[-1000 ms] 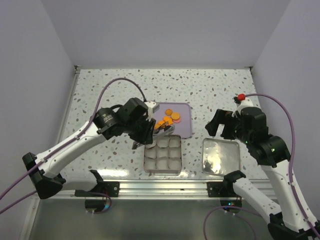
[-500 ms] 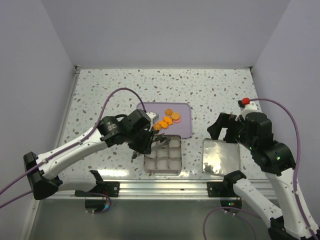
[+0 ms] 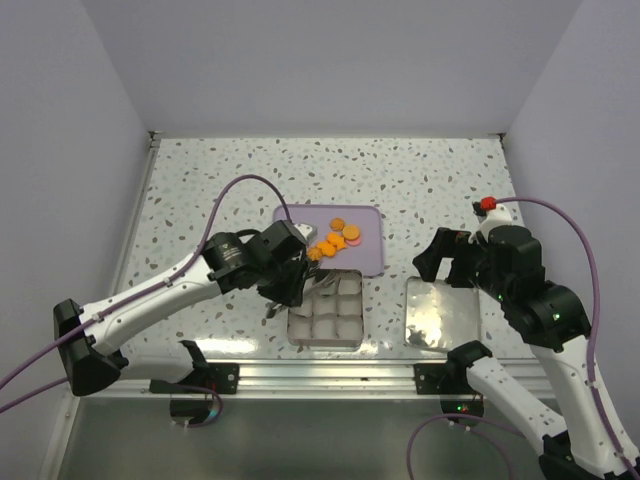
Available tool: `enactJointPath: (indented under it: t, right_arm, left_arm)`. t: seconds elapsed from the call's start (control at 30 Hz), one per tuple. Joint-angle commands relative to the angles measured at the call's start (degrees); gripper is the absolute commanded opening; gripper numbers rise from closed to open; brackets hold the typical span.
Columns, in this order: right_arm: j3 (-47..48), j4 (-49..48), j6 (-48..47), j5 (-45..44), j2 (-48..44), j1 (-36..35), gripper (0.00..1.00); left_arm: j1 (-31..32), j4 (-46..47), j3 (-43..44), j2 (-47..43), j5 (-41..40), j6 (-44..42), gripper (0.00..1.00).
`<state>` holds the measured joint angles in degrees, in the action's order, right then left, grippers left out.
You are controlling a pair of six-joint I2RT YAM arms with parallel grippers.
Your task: Pack the cookies
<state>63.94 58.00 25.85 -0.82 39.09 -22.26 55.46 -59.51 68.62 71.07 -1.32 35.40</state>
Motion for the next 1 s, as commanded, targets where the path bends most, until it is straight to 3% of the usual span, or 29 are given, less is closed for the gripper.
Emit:
enactJointPath:
  t: [0.0,0.13,0.43,0.73,0.97]
  right_arm:
    - [0.2,-0.2,-0.9,-1.6,0.2,-0.6,0.99]
    - [0.1,-0.4,-0.9,-1.8,0.1,-0.8,0.99]
    - [-0.5,-0.6,-1.0,-2.3,-0.2,-0.8,0.99]
    - [-0.7,-0.7,-0.8,-2.2,-0.1,-0.8,0.99]
    - [-1.0,-0.6,-0.6,-1.8,0.1,-0.8,0.99]
  left_arm:
    - [0.3,2.6,2.3,0.9,-1.5,0.6,0.44]
    - [0.3,2.4,3.5,1.2,-1.1,0.3,0.50]
    - [0.3,0.7,6.1,1.7,-1.4,-0.2,0.50]
    - [-0.1,-4.7,12.7,3.2,-8.4,1.1,0.50]
    - [-6.3,-4.9,13.2,4.8,-10.4,1.3,0.50]
